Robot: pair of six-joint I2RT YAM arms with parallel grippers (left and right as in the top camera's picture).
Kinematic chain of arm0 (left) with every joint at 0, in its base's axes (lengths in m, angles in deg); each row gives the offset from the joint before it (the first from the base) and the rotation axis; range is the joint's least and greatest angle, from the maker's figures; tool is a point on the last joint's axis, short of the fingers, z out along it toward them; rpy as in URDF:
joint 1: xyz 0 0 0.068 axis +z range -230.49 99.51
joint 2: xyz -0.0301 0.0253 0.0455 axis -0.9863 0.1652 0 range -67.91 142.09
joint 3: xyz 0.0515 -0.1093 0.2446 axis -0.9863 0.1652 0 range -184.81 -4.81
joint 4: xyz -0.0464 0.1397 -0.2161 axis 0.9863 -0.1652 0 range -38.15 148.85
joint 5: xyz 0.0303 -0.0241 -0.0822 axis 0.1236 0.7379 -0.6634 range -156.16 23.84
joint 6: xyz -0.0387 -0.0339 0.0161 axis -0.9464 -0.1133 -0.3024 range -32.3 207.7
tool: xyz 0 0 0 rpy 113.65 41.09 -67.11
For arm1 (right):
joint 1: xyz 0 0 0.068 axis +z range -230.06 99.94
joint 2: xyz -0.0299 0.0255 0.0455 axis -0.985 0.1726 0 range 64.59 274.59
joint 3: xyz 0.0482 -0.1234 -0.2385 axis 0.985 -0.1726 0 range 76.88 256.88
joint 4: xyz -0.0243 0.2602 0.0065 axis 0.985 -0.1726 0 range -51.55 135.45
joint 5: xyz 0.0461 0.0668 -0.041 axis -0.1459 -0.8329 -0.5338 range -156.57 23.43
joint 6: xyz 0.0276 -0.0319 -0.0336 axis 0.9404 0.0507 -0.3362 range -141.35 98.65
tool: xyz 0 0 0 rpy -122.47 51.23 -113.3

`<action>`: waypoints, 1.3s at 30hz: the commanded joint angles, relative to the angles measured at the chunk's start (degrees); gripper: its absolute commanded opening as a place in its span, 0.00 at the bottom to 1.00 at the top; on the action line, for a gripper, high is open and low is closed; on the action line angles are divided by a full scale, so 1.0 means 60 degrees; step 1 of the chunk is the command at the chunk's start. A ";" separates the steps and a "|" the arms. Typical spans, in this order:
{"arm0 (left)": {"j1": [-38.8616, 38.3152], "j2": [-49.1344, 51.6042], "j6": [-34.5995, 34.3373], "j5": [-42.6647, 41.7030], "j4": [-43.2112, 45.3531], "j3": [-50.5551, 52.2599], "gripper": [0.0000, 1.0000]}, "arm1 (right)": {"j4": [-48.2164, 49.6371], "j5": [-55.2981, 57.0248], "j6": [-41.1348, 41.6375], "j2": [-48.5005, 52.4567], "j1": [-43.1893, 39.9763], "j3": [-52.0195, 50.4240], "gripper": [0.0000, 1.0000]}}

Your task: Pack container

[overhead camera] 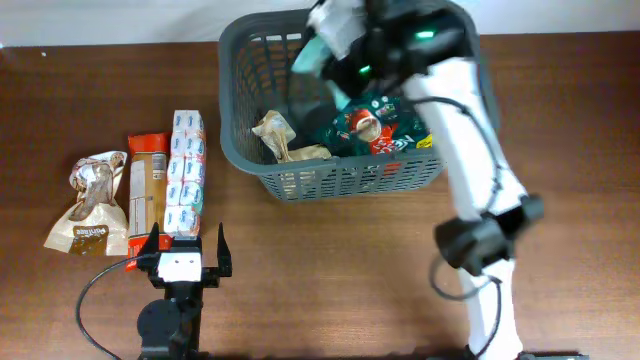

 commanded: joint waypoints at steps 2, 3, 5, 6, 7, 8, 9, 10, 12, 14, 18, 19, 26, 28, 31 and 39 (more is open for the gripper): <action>0.0051 -0.0029 -0.0022 0.0106 0.0029 0.0069 0.99 | 0.0444 0.0109 0.0233 0.1286 0.0452 -0.0040 0.03; 0.0051 -0.0029 -0.0018 0.0106 0.0029 0.0069 0.99 | 0.0539 0.0113 0.0444 0.1490 0.0499 -0.0040 0.04; 0.0051 -0.0029 -0.0022 0.0106 0.0025 0.0069 0.99 | 0.0670 0.0102 0.0736 0.1861 0.0499 -0.0047 0.04; 0.0051 -0.0029 -0.0018 0.0106 0.0029 0.0069 0.99 | 0.0718 0.0109 0.0889 0.1996 0.0499 -0.0047 0.04; 0.0051 -0.0029 -0.0022 0.0106 0.0025 0.0069 0.99 | 0.0750 0.0102 0.0991 0.2098 0.0499 -0.0047 0.04; 0.0051 -0.0029 -0.0022 0.0106 0.0029 0.0069 0.99 | 0.0783 0.0106 0.1053 0.2175 0.0499 -0.0062 0.04; 0.0051 -0.0029 -0.0022 0.0106 0.0029 0.0069 0.99 | 0.0805 0.0109 0.1053 0.2259 0.0499 -0.0084 0.13; 0.0051 -0.0029 -0.0022 0.0106 0.0029 0.0069 0.99 | 0.0801 0.0106 0.1056 0.2277 0.0499 -0.0087 0.40; 0.0051 -0.0029 -0.0022 0.0106 0.0029 0.0069 0.99 | 0.0798 0.0106 0.1060 0.2284 0.0499 -0.0091 0.80; 0.0051 -0.0029 -0.0018 0.0106 0.0025 0.0069 0.99 | 0.0634 0.0113 0.1122 0.2153 0.0492 0.0022 0.82; 0.0051 -0.0029 -0.0022 0.0106 0.0025 0.0069 0.99 | -0.0040 0.0685 0.1395 0.1151 0.0219 0.0739 0.80; 0.0051 -0.0029 -0.0022 0.0106 0.0025 0.0069 0.99 | -0.0069 0.0871 0.1566 0.0790 0.0120 0.0849 0.80; 0.0051 -0.0029 -0.0022 0.0106 0.0025 0.0069 0.99 | 0.0084 0.1246 0.2317 -0.2983 -0.2178 0.0925 0.81; 0.0051 -0.0029 -0.0018 0.0106 0.0029 0.0069 0.99 | 0.0084 0.1242 0.2900 -0.3661 -0.3297 0.0922 0.82; 0.0051 -0.0029 -0.0018 0.0106 0.0029 0.0069 0.99 | -0.0080 0.0659 0.3676 -0.4346 -0.5661 0.0900 0.86; 0.0051 -0.0029 -0.0022 -0.0229 0.0452 0.0069 0.99 | -0.0823 -0.0004 0.4051 -0.4364 -0.8786 -0.0973 0.94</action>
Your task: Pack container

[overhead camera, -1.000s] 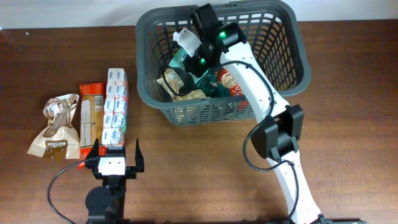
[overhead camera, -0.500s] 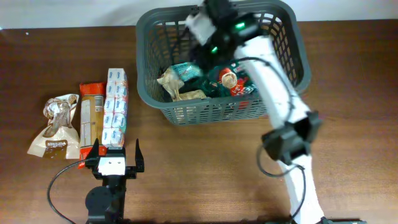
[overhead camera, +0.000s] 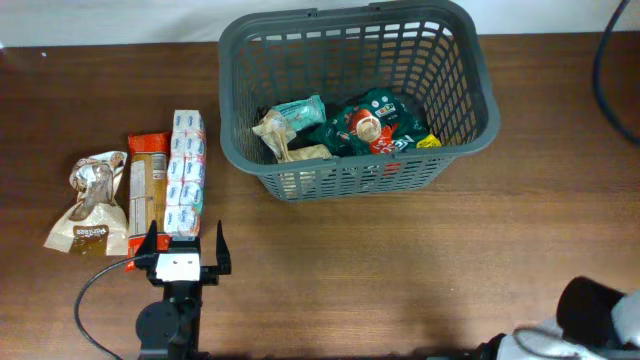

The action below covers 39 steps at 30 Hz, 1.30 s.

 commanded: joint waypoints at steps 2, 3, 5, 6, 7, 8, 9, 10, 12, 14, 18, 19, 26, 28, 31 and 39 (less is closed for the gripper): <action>0.0055 -0.0029 -0.0018 -0.0466 -0.0004 0.0066 0.99 | 0.0393 -0.0321 0.0426 0.0743 -0.0656 -0.2208 0.96; 0.0051 -0.0029 -0.0040 -0.0488 0.0000 0.0066 0.99 | 0.0579 -0.0310 0.0426 0.0765 -0.0725 -0.2605 0.98; 0.0051 -0.0029 -0.0397 -0.1173 0.0062 0.0062 0.99 | 0.0998 -0.0313 0.0433 0.0812 -0.0867 -0.3741 1.00; 0.0051 -0.0029 -0.0510 -0.1577 -0.0033 0.0058 0.99 | 0.1173 -0.0313 0.0437 0.0820 -0.0922 -0.4280 1.00; 0.0051 -0.0029 -0.0772 -0.1727 -0.0277 0.0004 0.99 | 0.1319 -0.0313 0.0437 0.0820 -0.0973 -0.4754 1.00; 0.0055 -0.0025 -0.1198 -0.1657 -0.0710 -0.0149 0.99 | 0.1406 -0.0302 0.0459 0.0820 -0.0980 -0.5115 0.99; 0.0051 -0.0004 -0.1588 -0.1439 -0.1166 -0.0361 0.99 | 0.1504 -0.0299 0.0459 0.0820 -0.0980 -0.5457 0.99; 0.0055 0.0080 -0.1916 -0.1180 -0.1650 -0.0663 0.99 | 0.1577 -0.0237 0.0459 0.0820 -0.0980 -0.5756 0.99; 0.0055 0.0430 -0.1993 -0.0787 -0.2240 -0.1362 0.99 | 0.1705 -0.0153 0.0455 0.0820 -0.0980 -0.6269 0.99; 0.0087 0.1067 -0.1993 -0.0321 -0.2506 -0.2182 0.99 | 0.1745 0.0015 0.0459 0.0823 -0.0980 -0.6550 0.99; 0.0528 0.3767 -0.1949 0.0109 -0.3537 -0.4594 0.99 | 0.1734 0.0011 0.0455 0.0823 -0.0976 -0.6838 0.99; 0.0663 0.4401 -0.1949 0.0106 -0.3789 -0.5093 0.99 | 0.1734 0.0011 0.0455 0.0823 -0.0976 -0.6841 0.99; 0.2324 0.9526 -0.1300 -0.2087 -0.5876 -0.9286 0.99 | 0.1734 0.0011 0.0455 0.0823 -0.0969 -0.6841 0.99; 0.2951 1.0765 -0.1297 -0.2790 -0.6583 -1.0331 0.99 | 0.1734 0.0011 0.0459 0.0823 -0.0969 -0.6841 0.99; 0.3570 1.2302 -0.1304 -0.3122 -0.7129 -1.1548 0.99 | 0.1734 0.0011 0.0459 0.0823 -0.0969 -0.6841 0.99; 0.3453 1.4156 -0.0120 -0.3949 -0.7450 -1.2094 0.99 | 0.1738 0.0011 0.0459 0.0823 -0.0969 -0.6841 0.99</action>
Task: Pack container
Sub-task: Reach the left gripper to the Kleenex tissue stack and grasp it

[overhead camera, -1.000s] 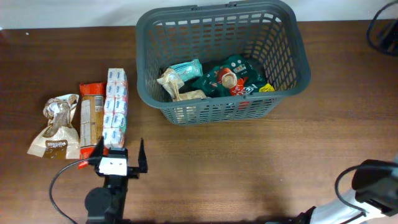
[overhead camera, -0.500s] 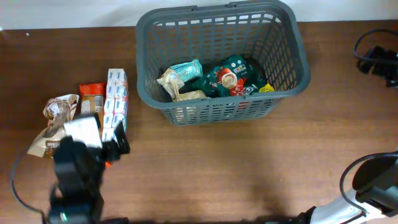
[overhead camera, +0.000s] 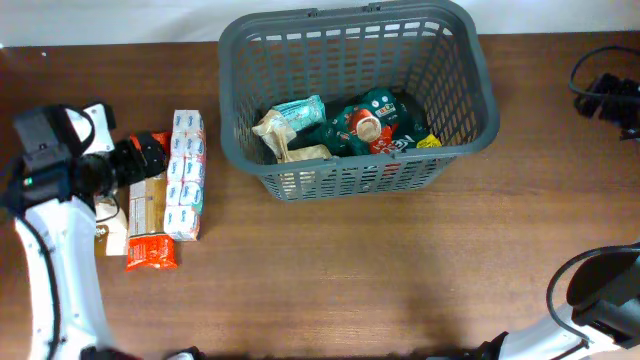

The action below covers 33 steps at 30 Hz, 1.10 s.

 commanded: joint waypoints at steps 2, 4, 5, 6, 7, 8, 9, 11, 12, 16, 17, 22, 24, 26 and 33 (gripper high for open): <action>-0.0554 0.0761 0.1268 -0.0160 -0.0386 -0.0168 0.99 | 0.0000 0.0047 0.0040 -0.0142 -0.0025 -0.0044 0.99; -0.0900 0.1009 0.1268 0.0594 -0.0452 -0.0168 0.99 | 0.0000 0.0047 0.0040 -0.0142 -0.0025 -0.0044 0.99; -0.1086 0.1104 0.1268 0.0969 -0.0459 -0.0168 0.99 | 0.0000 0.0047 0.0040 -0.0142 -0.0025 -0.0044 0.99; -0.1195 0.1173 0.1268 0.1107 -0.0455 -0.0164 0.99 | 0.0000 0.0047 0.0044 -0.0142 -0.0025 -0.0044 0.99; -0.1271 0.1242 0.1315 0.1213 -0.0415 -0.0164 0.99 | 0.0000 0.0047 0.0040 -0.0142 -0.0025 -0.0044 0.99; -0.1322 0.1311 0.1548 0.1246 -0.0390 -0.0164 1.00 | 0.0000 0.0047 0.0040 -0.0142 -0.0025 -0.0044 0.99; -0.1359 0.1402 0.1741 0.1366 -0.0382 -0.0164 0.95 | 0.0000 0.0047 0.0044 -0.0142 -0.0025 -0.0044 0.99; -0.1384 0.1661 0.1730 0.1934 -0.0386 -0.0164 0.95 | 0.0004 0.0047 0.0040 -0.0142 -0.0025 -0.0044 0.99; -0.1384 0.1905 0.1723 0.2320 -0.0404 -0.0164 0.95 | 0.0000 0.0047 0.0044 -0.0142 -0.0025 -0.0044 0.99; -0.1384 0.3173 0.1508 0.2867 -0.0401 -0.0164 0.99 | 0.0000 0.0047 0.0040 -0.0142 -0.0025 -0.0044 0.99; -0.1392 0.3464 0.1512 0.2863 -0.0386 -0.0164 0.99 | 0.0000 0.0047 0.0044 -0.0142 -0.0025 -0.0044 0.99; -0.1566 0.4419 0.1512 0.2528 -0.0346 -0.0164 0.96 | 0.0000 0.0047 0.0044 -0.0142 -0.0025 -0.0044 0.99; -0.1730 0.4586 0.1512 0.2470 -0.0270 -0.0164 0.92 | 0.0000 0.0047 0.0044 -0.0142 -0.0025 -0.0044 0.99; -0.1894 0.4619 0.1515 0.2473 -0.0160 -0.0164 0.90 | 0.0000 0.0047 0.0040 -0.0142 -0.0025 -0.0044 0.99; -0.2208 0.4619 0.1519 0.2506 0.0226 -0.0164 0.33 | 0.0000 0.0047 0.0044 -0.0142 -0.0025 -0.0044 0.99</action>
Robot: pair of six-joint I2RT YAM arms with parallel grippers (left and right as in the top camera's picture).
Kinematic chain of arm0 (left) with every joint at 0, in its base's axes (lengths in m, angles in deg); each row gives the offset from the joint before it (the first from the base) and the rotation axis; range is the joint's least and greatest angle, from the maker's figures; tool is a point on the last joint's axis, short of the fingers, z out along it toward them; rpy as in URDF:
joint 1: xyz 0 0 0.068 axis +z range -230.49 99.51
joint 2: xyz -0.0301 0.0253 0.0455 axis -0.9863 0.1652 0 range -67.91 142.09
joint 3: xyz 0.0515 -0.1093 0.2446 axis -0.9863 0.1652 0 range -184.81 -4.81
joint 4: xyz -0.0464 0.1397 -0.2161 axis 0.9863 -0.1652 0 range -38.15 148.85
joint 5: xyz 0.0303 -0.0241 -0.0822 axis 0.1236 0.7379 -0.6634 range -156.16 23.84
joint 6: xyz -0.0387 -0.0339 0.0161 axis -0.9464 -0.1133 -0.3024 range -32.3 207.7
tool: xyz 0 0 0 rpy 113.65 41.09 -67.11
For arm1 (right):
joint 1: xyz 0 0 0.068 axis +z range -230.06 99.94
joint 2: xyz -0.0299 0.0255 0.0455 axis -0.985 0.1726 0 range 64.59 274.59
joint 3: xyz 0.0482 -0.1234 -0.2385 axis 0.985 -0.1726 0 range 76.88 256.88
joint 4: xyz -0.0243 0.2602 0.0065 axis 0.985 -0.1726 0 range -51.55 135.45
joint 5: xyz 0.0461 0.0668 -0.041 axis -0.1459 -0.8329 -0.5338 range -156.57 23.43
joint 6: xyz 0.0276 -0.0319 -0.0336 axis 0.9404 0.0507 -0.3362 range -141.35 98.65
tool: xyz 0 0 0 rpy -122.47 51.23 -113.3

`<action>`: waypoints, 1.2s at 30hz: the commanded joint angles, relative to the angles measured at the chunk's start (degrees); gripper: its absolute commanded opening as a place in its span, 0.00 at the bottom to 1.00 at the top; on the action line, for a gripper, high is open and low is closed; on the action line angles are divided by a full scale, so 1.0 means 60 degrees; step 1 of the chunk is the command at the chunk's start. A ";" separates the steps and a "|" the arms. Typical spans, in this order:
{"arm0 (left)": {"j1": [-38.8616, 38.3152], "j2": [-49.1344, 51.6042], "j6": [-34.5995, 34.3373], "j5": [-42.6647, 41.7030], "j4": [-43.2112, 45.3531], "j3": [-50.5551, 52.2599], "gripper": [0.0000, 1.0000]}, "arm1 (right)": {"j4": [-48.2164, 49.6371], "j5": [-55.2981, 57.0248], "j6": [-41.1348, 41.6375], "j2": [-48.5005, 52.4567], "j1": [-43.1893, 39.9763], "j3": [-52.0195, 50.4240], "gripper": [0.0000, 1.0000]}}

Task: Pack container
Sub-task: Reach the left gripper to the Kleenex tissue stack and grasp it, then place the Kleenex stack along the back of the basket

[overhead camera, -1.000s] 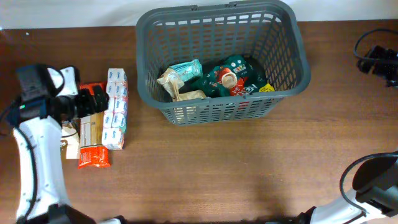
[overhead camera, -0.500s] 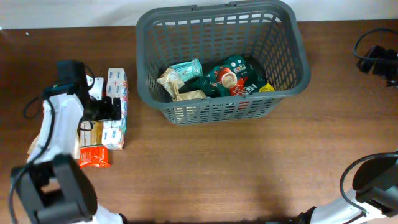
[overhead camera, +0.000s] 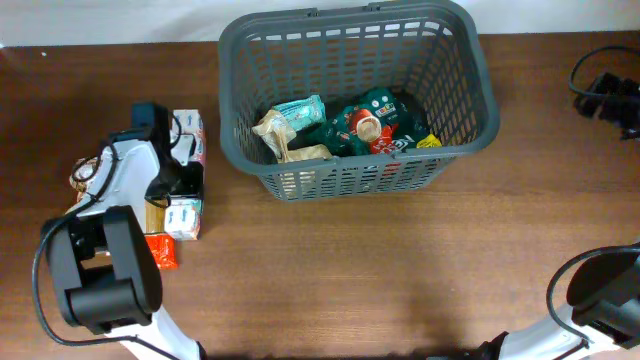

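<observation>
In the overhead view a grey plastic basket (overhead camera: 232,100) stands at the back centre. It holds a teal packet (overhead camera: 298,110), a crumpled tan packet (overhead camera: 280,140) and a green bag with red print (overhead camera: 378,122). To its left lies a long white-and-blue pack (overhead camera: 188,128). My left gripper (overhead camera: 183,180) sits right over the middle of that pack, and its jaws are too dark to read. My right gripper (overhead camera: 608,95) is at the far right edge, away from everything, its state unclear.
An orange-red packet (overhead camera: 162,250) pokes out below my left arm, beside the white-and-blue pack. A brown bag (overhead camera: 85,178) is mostly hidden under the arm. The left arm's base (overhead camera: 100,285) fills the front left corner.
My left arm has swung from the far left edge to lie over the snack packs, with its gripper now on the white-and-blue pack. The right gripper and the basket's contents are unchanged.
First my right arm was over the basket with a teal packet, and the left arm was parked at the front. Then the teal packet lay in the basket and the right arm was at the front right. Later the left arm was beside the packs; now its gripper is over the white-and-blue pack.
</observation>
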 commanded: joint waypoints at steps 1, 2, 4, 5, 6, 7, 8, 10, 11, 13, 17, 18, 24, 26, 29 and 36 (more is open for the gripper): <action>-0.0124 0.0211 0.0022 -0.0087 0.0091 -0.0124 0.21 | 0.0004 0.0047 0.0051 -0.0142 -0.0025 -0.0044 0.99; -0.0135 0.0211 0.0022 -0.0091 0.0080 -0.0124 0.09 | 0.0004 0.0047 0.0047 -0.0142 -0.0025 -0.0044 0.99; -0.0142 0.0175 0.0022 -0.0084 -0.0044 -0.0142 0.02 | 0.0004 0.0047 0.0047 -0.0142 -0.0025 -0.0044 0.99; -0.0138 0.0149 0.0022 -0.0073 -0.0113 -0.0182 0.02 | 0.0004 0.0047 0.0047 -0.0142 -0.0025 -0.0044 0.99; -0.0138 0.0098 0.0022 -0.0076 -0.0248 -0.0291 0.02 | 0.0004 0.0047 0.0051 -0.0142 -0.0025 -0.0044 0.99; -0.0138 0.0029 0.0022 -0.0076 -0.0437 -0.0488 0.02 | 0.0004 0.0047 0.0051 -0.0142 -0.0025 -0.0044 0.99; -0.0138 -0.0044 0.0022 -0.0062 -0.0616 -0.0732 0.02 | 0.0004 0.0047 0.0051 -0.0142 -0.0025 -0.0044 0.99; -0.0138 -0.0251 0.0022 0.0135 -0.1082 -0.1530 0.02 | 0.0004 0.0047 0.0047 -0.0142 -0.0025 -0.0044 0.99; -0.0138 -0.0361 0.0022 0.0324 -0.1319 -0.1978 0.02 | 0.0004 0.0047 0.0051 -0.0142 -0.0025 -0.0044 0.99; -0.0138 -0.0601 0.0025 0.0889 -0.1807 -0.3136 0.02 | 0.0004 0.0047 0.0047 -0.0142 -0.0025 -0.0044 0.99; -0.0153 -0.1118 0.0681 0.1596 -0.2313 -0.5818 0.02 | 0.0004 0.0047 0.0051 -0.0142 -0.0025 -0.0044 0.99; -0.0182 -0.1279 0.1129 0.1596 -0.2310 -0.6477 0.02 | 0.0004 0.0047 0.0051 -0.0142 -0.0025 -0.0044 0.99; -0.1009 -0.1843 0.4138 0.1373 -0.1763 -0.8983 0.02 | 0.0004 0.0047 0.0051 -0.0142 -0.0025 -0.0044 0.99; -0.1789 -0.2022 0.5872 0.0900 -0.1676 -0.9570 0.02 | 0.0004 0.0047 0.0047 -0.0142 -0.0025 -0.0044 0.99; -0.2827 -0.2084 0.6776 0.0255 -0.1293 -0.9759 0.02 | 0.0004 0.0047 0.0047 -0.0142 -0.0025 -0.0044 0.99; -0.4554 -0.1315 0.7672 -0.1056 -0.1242 -0.9712 0.02 | 0.0004 0.0047 0.0047 -0.0142 -0.0025 -0.0044 0.99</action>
